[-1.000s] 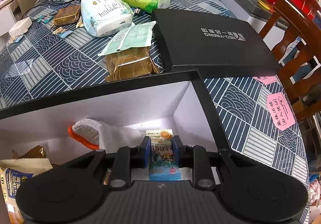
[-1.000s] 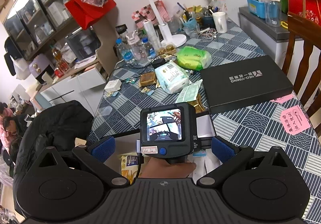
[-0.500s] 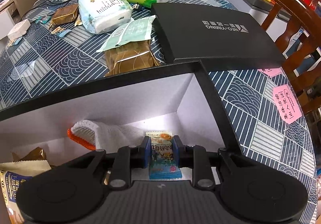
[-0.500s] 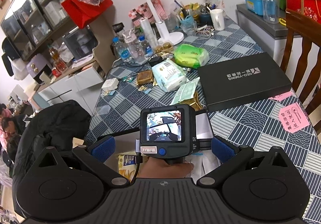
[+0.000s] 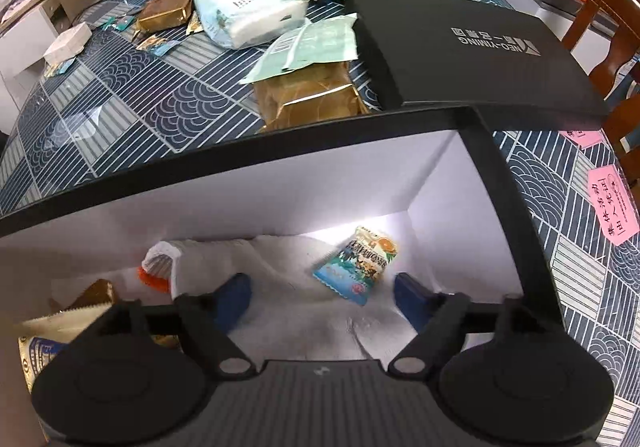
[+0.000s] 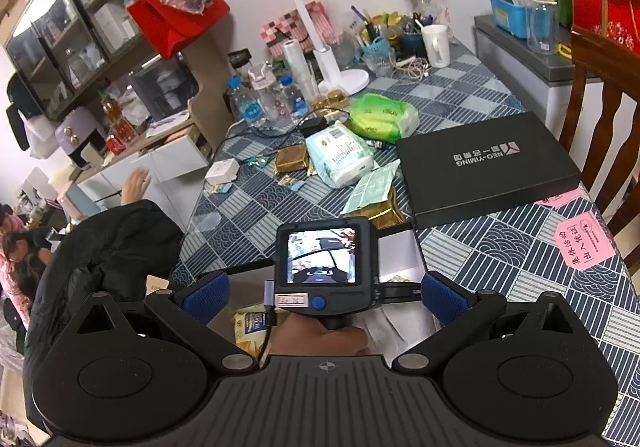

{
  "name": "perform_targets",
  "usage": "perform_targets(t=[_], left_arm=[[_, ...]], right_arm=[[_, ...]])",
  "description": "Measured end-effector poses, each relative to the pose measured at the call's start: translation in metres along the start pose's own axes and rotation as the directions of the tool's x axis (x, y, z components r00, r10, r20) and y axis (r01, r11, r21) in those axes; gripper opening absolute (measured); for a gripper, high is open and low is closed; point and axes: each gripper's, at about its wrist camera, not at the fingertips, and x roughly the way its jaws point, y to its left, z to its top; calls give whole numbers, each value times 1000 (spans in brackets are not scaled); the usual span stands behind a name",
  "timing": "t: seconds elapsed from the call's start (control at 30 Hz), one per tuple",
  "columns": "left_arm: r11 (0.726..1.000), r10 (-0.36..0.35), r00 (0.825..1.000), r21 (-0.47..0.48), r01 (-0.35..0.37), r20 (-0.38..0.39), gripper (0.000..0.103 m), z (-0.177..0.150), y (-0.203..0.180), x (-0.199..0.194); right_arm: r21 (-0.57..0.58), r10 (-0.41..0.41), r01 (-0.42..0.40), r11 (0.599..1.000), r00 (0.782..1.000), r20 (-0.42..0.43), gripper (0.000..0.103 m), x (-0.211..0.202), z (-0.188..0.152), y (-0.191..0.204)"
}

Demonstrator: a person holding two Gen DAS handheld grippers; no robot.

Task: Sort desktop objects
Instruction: 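Open the left gripper to release the candy packet inside the box, then withdraw the left gripper from the box while the right gripper moves over the table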

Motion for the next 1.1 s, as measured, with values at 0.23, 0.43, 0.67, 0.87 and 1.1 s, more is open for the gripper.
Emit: perform_targets(t=[0.23,0.43,0.67,0.87,1.1], left_arm=[[1000,2,997,-5,-2,71,103,1,7,-18],[999,-17,987,-29,22,160,103,1,19,-46],[995,-2,968,-99,28,250,103,-8,40,-97],[987,42,935,-160,16,352,103,-33,73,-165],[967,121,894,-253,-9,431,103,-66,110,-239]], right_arm=[[-22,32,-31,999,999,38,103,-14,-2,7],[-58,109,-103,993,986,128,103,-44,2,17],[-232,201,-131,964,927,316,103,-98,55,56],[-339,263,-97,936,833,487,103,-127,131,100],[-406,255,-37,913,828,499,103,-98,173,138]])
